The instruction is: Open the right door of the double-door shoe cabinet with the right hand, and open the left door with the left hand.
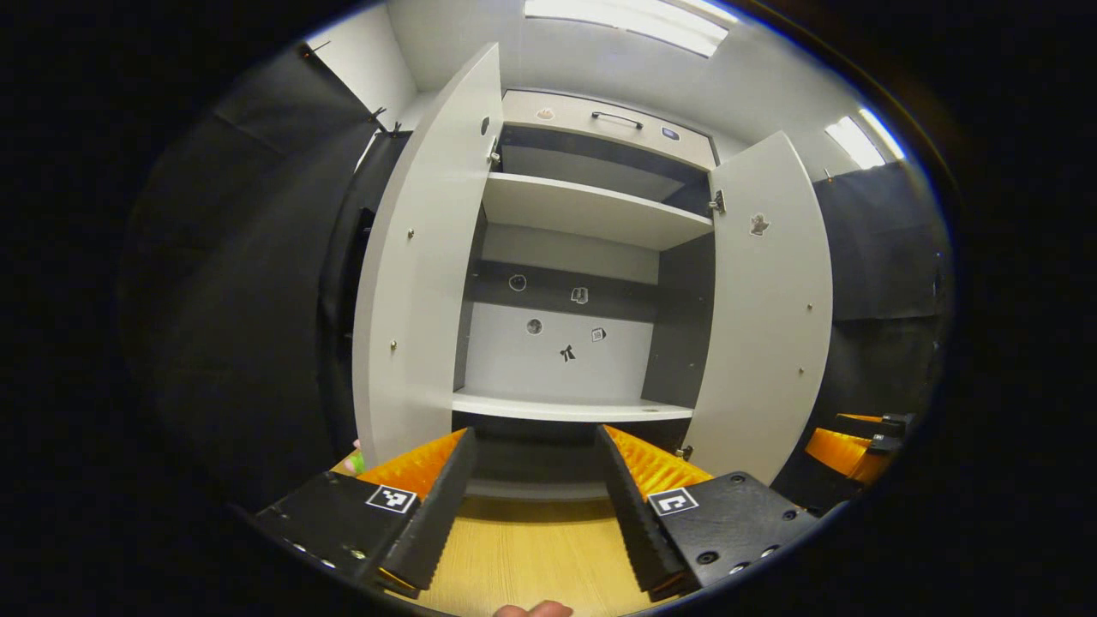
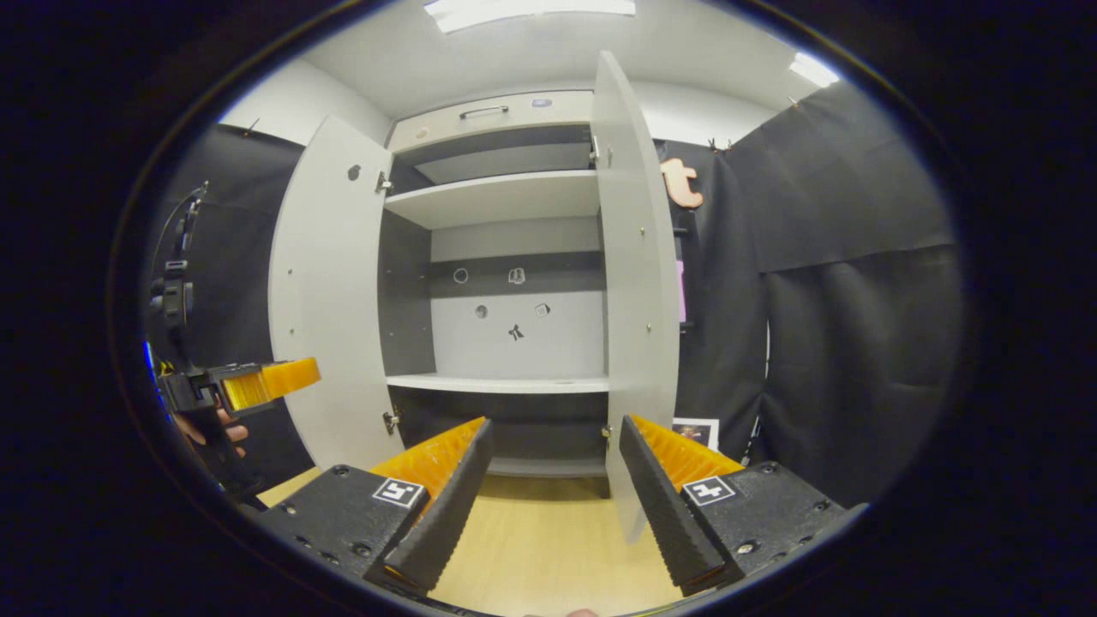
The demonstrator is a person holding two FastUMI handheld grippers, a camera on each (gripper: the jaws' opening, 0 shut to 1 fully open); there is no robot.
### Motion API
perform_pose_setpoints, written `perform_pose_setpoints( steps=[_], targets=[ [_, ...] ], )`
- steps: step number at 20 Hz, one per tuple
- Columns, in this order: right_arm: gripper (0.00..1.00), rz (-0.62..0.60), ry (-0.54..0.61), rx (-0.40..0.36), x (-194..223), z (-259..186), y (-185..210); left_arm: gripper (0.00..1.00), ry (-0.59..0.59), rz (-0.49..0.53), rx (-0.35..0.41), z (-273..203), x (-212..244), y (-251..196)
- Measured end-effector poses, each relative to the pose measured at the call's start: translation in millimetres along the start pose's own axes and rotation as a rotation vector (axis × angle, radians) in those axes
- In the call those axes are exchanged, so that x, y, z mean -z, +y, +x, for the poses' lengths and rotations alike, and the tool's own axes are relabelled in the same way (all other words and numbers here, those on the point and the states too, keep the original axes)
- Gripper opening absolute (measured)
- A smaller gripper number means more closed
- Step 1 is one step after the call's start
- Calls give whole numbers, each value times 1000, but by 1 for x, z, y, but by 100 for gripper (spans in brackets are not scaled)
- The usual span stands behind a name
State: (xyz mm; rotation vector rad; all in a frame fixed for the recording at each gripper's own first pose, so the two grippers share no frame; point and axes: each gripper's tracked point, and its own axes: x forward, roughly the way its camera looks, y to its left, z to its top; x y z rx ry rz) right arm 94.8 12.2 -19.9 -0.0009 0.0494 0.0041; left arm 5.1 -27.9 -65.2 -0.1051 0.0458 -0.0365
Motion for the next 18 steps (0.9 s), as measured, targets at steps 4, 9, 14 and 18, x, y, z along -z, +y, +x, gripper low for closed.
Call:
perform_pose_setpoints(
  steps=[4,9,14,18],
  targets=[
    [95,3,-8,10,-2,2,-4,95,-27,25,-1,-1,-4,-5],
    [95,13,-17,6,-4,4,-6,95,-34,70,-9,-5,-8,-12],
    [95,25,-19,-3,-3,8,-6,95,-57,104,6,-7,-14,-26],
    [95,28,-23,-7,-5,10,-3,95,-58,101,22,-3,-13,-30]
  ],
)
